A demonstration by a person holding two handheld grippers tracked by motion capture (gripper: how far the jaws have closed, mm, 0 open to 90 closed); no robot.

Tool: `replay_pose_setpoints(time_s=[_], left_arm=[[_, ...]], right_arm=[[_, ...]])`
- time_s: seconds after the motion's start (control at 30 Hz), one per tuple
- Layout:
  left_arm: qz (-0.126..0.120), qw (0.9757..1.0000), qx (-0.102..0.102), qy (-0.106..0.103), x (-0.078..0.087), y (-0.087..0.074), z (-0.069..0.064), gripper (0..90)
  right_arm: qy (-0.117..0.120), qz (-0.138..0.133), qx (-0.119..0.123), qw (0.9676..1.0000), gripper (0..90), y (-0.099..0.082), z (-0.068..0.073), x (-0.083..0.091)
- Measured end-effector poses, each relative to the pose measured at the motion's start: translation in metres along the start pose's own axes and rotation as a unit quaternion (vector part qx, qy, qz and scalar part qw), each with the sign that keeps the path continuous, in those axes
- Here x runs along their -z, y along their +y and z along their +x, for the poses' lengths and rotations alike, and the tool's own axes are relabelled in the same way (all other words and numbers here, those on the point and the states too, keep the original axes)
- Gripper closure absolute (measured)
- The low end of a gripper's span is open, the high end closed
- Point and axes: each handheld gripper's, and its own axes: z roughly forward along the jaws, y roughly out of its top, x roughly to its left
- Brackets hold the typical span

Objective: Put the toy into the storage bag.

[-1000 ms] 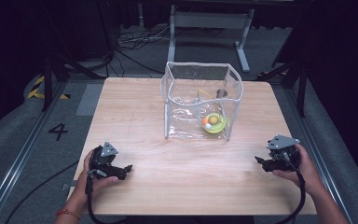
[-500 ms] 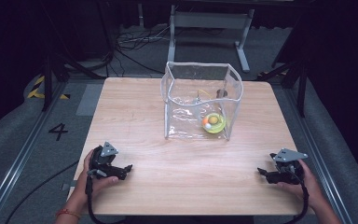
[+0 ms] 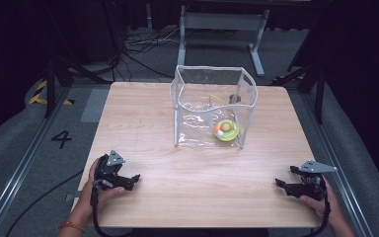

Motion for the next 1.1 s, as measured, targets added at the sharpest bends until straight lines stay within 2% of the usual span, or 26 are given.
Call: replay_pose_setpoints(time_s=[0.3,1.1], left_arm=[[-0.001,1.0000,-0.002,0.002,0.0000,0.0001,0.0002,0.8],[-0.002,1.0000,0.003,0.002,-0.0003,-0.0001,0.0000,0.3]], right_arm=[[-0.008,0.001,-0.007,0.9999,14.7,-0.0001,0.0012,0.0000],[-0.012,0.002,-0.009,0.9999,15.0,-0.0011,0.0019,0.0011]])
